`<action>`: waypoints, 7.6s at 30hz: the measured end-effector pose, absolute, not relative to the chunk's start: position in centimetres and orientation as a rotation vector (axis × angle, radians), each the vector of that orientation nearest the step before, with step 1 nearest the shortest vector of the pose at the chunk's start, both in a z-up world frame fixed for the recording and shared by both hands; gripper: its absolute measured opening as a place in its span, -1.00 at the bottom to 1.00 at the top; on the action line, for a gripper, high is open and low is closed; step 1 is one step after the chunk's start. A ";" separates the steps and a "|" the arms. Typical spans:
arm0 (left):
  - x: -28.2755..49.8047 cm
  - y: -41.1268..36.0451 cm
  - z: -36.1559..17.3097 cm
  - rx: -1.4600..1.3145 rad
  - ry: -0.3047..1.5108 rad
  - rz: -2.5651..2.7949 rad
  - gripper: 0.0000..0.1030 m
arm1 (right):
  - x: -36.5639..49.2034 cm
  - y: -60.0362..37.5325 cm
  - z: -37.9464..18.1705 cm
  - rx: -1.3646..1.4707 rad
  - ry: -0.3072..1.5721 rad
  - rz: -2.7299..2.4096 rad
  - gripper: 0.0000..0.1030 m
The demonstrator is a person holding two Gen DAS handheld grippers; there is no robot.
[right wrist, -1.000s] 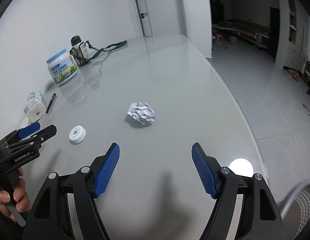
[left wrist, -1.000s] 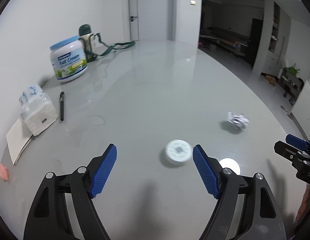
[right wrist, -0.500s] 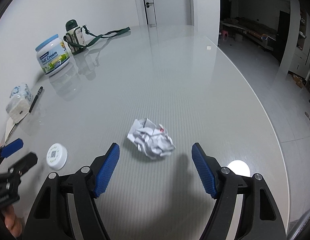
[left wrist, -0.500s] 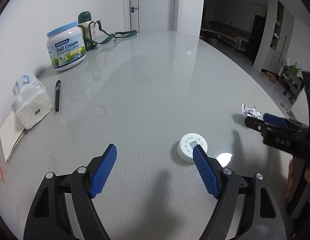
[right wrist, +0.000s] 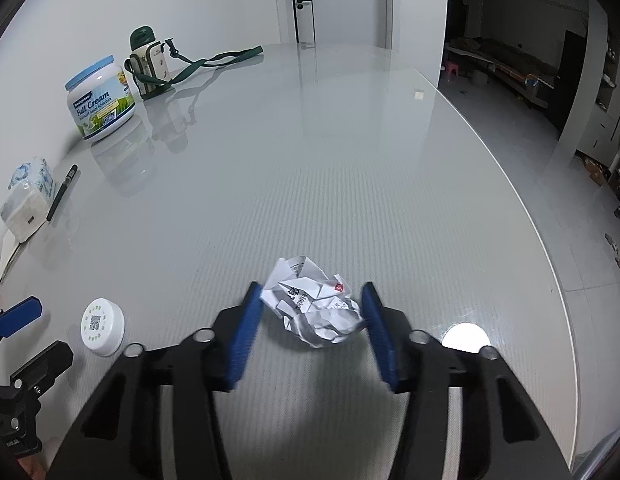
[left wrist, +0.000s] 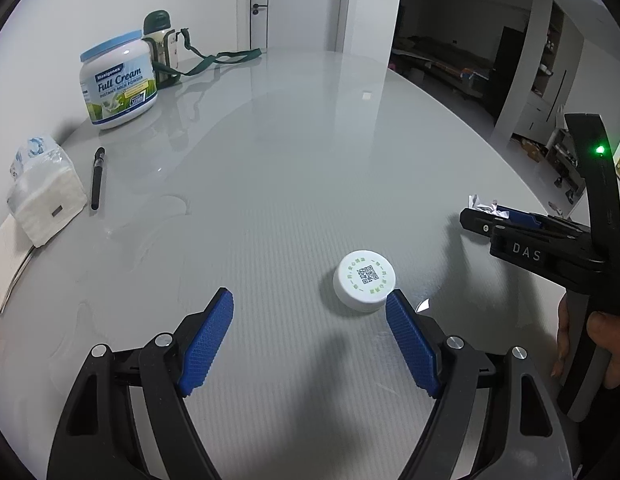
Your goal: Collect trash
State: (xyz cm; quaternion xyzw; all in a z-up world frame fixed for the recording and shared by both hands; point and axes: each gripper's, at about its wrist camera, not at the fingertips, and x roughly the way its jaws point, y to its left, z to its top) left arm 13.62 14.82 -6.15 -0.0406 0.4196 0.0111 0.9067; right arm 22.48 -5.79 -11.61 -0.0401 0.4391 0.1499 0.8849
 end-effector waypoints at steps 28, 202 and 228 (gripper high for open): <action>16.8 12.5 -7.0 -0.136 0.948 0.033 0.50 | 12.7 -9.2 -8.0 0.090 0.865 0.370 -0.26; 4.0 -25.9 -3.3 0.309 0.846 -0.537 0.88 | -10.8 -43.2 -9.3 0.395 0.779 -0.248 0.32; 3.8 -25.9 -3.1 0.314 0.842 -0.528 0.88 | -10.8 -43.0 -9.2 0.391 0.775 -0.247 0.32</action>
